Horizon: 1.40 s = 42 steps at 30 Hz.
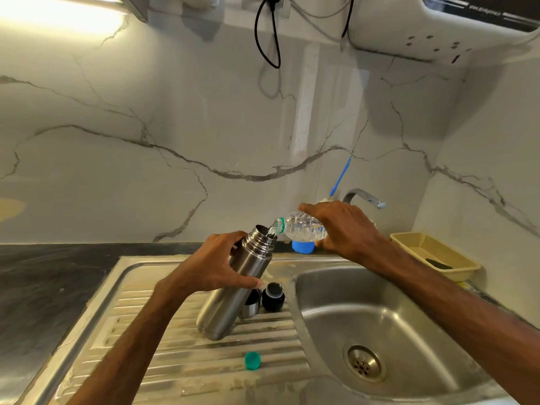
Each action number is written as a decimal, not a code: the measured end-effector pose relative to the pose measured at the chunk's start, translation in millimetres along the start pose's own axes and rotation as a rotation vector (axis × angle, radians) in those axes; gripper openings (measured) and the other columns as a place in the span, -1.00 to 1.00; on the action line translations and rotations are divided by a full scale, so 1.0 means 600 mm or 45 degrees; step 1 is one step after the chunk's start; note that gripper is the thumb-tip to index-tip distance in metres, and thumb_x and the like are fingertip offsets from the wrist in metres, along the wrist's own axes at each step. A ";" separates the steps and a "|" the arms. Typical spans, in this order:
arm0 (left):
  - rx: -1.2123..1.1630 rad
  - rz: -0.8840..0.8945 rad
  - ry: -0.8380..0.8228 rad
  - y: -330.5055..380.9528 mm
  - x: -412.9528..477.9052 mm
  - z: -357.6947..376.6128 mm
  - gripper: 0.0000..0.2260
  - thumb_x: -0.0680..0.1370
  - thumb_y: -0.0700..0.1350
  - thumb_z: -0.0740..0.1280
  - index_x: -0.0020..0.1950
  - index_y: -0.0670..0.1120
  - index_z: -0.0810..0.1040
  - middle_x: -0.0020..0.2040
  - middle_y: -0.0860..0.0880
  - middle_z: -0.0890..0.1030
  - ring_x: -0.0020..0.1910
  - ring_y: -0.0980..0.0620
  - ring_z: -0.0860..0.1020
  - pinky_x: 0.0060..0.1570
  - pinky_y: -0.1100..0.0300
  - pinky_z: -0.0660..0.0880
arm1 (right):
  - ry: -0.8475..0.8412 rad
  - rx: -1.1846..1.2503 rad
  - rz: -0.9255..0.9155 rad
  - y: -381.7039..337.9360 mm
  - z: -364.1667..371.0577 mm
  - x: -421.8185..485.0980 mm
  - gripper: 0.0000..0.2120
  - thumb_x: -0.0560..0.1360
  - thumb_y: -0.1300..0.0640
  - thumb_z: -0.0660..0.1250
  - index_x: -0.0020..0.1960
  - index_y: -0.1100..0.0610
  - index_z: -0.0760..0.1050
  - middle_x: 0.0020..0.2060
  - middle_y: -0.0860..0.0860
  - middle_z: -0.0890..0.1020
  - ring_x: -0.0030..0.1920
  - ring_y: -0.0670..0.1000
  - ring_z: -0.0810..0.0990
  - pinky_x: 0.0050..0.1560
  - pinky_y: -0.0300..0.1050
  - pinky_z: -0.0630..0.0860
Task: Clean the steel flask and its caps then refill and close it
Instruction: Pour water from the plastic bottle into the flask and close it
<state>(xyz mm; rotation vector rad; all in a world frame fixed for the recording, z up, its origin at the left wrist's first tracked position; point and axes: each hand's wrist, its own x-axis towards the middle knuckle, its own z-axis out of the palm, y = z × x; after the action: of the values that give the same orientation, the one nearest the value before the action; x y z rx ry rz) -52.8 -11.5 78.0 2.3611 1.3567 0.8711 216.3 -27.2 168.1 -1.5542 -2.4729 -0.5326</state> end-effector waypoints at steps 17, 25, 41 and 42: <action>-0.015 -0.006 -0.026 0.003 0.000 -0.001 -0.26 0.26 0.23 0.63 0.34 0.03 0.47 0.16 0.10 0.59 0.08 0.16 0.54 0.04 0.35 0.44 | -0.008 -0.024 0.006 0.014 -0.003 0.003 -0.29 0.52 -0.02 0.46 0.57 0.00 0.22 0.39 0.06 0.51 0.37 0.09 0.48 0.33 0.01 0.41; 0.004 0.002 -0.025 0.006 -0.002 -0.003 -0.29 0.26 0.24 0.63 0.30 0.04 0.48 0.10 0.14 0.58 0.04 0.21 0.52 0.04 0.35 0.47 | -0.012 -0.036 0.014 0.011 -0.012 0.002 -0.30 0.53 -0.02 0.45 0.57 0.03 0.22 0.39 0.07 0.51 0.37 0.09 0.48 0.37 0.01 0.39; 0.005 -0.006 -0.035 0.011 -0.003 -0.006 -0.28 0.28 0.21 0.63 0.34 0.01 0.47 0.16 0.09 0.58 0.09 0.13 0.53 0.07 0.31 0.45 | -0.038 -0.020 0.042 0.017 -0.017 0.007 -0.28 0.54 -0.01 0.44 0.59 0.01 0.19 0.45 0.06 0.45 0.43 0.09 0.42 0.43 0.04 0.32; 0.002 -0.007 -0.036 0.011 -0.003 -0.005 -0.28 0.28 0.20 0.63 0.35 0.00 0.46 0.16 0.09 0.58 0.09 0.13 0.53 0.06 0.32 0.44 | -0.034 -0.024 0.043 0.019 -0.018 0.007 -0.28 0.54 -0.01 0.45 0.59 0.00 0.19 0.46 0.06 0.45 0.43 0.09 0.42 0.43 0.03 0.32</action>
<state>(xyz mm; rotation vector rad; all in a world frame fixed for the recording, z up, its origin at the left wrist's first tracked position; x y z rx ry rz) -51.2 -16.7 83.2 2.3605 1.3532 0.8319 224.0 -23.8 181.9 -1.6176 -2.4635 -0.5344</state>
